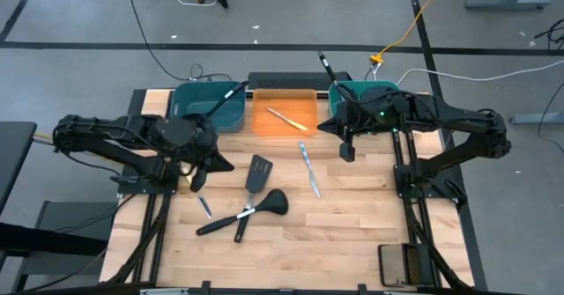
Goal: Pick & Place Kitchen Items
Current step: Put the black ladle into the blue bin
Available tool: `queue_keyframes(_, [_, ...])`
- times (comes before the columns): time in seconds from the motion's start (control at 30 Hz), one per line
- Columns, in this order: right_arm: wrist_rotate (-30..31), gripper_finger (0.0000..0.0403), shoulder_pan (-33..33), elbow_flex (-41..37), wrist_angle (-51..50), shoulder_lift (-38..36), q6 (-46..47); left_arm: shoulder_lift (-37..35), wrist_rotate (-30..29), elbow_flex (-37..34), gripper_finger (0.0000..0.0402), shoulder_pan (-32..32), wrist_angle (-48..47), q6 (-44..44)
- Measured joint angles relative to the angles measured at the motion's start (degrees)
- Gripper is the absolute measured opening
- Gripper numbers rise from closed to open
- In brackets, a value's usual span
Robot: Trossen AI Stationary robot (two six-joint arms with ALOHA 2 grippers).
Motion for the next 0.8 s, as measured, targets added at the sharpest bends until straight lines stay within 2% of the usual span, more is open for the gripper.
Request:
queue_keyframes(0.4, [0.00,0.0008,0.00,0.00,-1.24,0.02,0.27,1.29,0.19,-1.89,0.0002,-7.43,-5.40,-9.28])
queue_keyframes(0.8, [0.00,0.0008,0.00,0.00,-1.37,0.07,0.27,10.08,2.34,-2.50,0.0002,-14.41,-7.05,-14.45])
